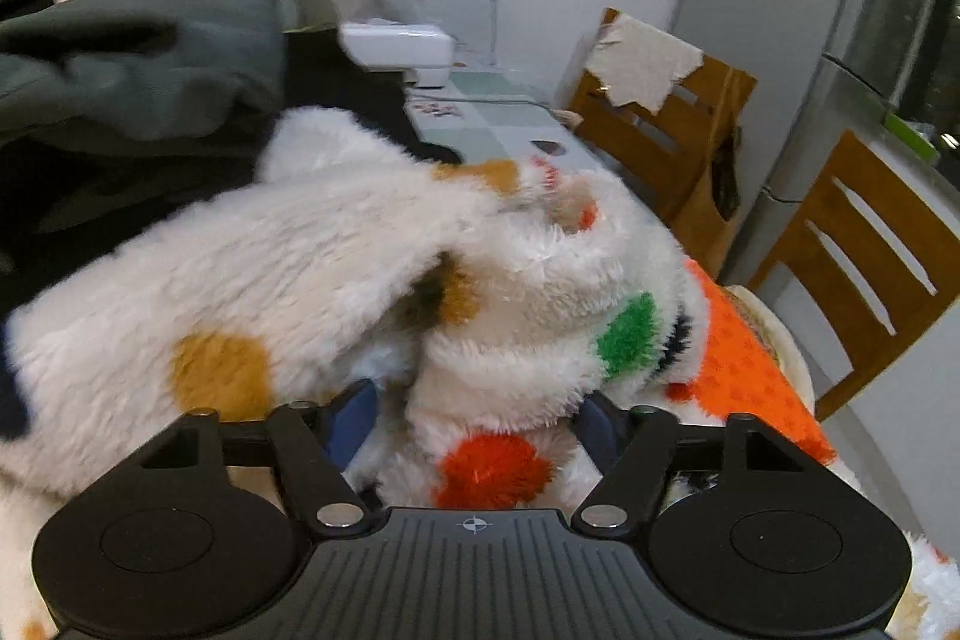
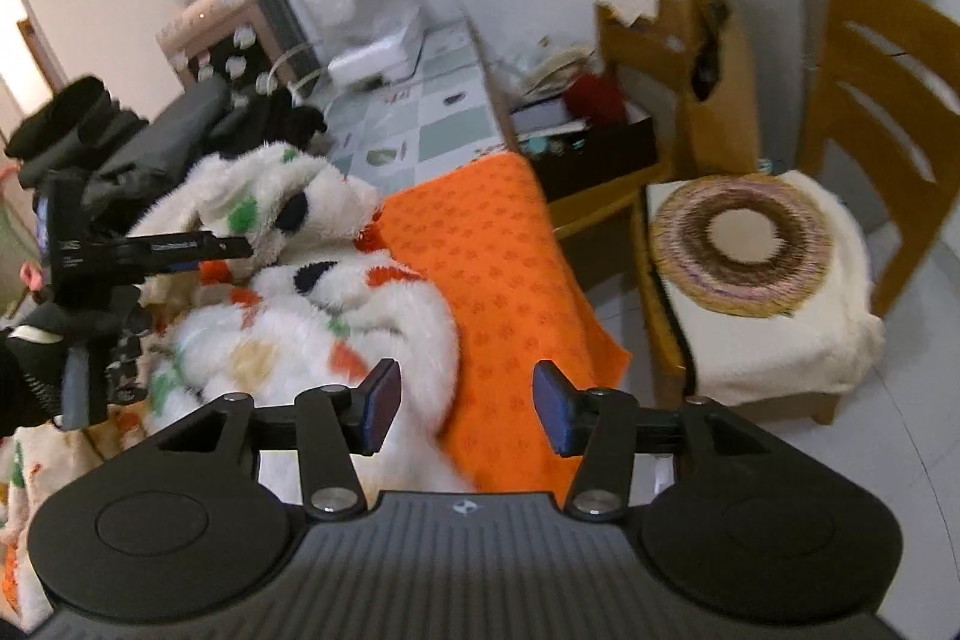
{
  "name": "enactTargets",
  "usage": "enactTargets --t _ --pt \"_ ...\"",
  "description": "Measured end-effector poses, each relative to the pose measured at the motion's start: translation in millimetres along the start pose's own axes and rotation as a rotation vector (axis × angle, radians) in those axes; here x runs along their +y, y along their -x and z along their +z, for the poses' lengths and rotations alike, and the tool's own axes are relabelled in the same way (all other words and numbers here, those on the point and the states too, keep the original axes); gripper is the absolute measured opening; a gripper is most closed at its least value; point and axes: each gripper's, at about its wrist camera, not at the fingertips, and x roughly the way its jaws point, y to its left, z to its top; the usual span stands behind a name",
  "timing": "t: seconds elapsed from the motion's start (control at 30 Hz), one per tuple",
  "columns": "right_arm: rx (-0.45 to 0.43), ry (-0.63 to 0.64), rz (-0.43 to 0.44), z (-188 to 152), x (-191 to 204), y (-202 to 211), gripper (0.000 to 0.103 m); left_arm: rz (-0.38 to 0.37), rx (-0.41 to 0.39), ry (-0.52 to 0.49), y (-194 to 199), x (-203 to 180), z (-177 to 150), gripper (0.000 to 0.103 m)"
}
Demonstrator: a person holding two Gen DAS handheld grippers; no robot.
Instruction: Fold clothes
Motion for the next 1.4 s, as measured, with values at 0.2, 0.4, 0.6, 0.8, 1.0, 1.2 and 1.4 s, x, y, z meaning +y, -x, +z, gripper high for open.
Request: enactTargets --t 0.2,0.4,0.6,0.8,1.0,1.2,1.4 --pt "0.137 -0.017 0.087 26.0 -3.7 -86.2 0.055 -0.015 -0.074 0.003 12.5 -3.7 19.8 0.016" --pt "0.241 0.021 0.148 32.8 3.9 -130.6 0.009 -0.040 -0.186 0.042 33.5 -2.0 60.6 0.012" --pt "0.062 0.119 0.088 98.8 20.7 -92.6 0.008 -0.052 -0.303 0.067 46.5 1.8 109.5 0.011" --pt "-0.105 0.171 0.020 162.2 21.7 -54.6 0.008 -0.072 -0.413 0.100 46.7 4.2 170.9 0.011" --pt "-0.074 0.154 -0.013 160.4 4.1 -81.9 0.012 -0.091 -0.363 0.047 5.5 -7.4 208.8 0.020" --pt "-0.019 0.117 -0.009 136.2 -23.1 -85.5 0.037 -0.088 -0.279 0.060 -15.6 -4.1 188.3 0.075" --pt "0.038 0.072 0.003 111.8 -51.6 -85.8 0.050 -0.087 -0.189 0.156 -1.1 16.8 154.4 0.081"
